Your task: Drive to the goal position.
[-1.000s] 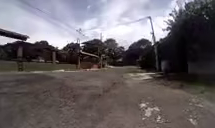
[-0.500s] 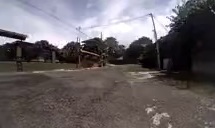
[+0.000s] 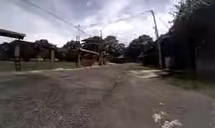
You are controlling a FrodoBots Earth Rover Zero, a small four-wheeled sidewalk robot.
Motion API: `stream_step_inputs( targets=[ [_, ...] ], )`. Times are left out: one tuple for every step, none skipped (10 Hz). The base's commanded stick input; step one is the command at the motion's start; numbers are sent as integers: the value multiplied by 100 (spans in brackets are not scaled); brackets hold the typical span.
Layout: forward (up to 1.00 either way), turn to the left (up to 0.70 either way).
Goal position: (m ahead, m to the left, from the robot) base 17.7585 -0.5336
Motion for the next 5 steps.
stream_step_inputs(
  targets=[
    [50, 0],
    [50, 0],
    [50, 0],
    [50, 0],
    [50, 0]
  ],
)
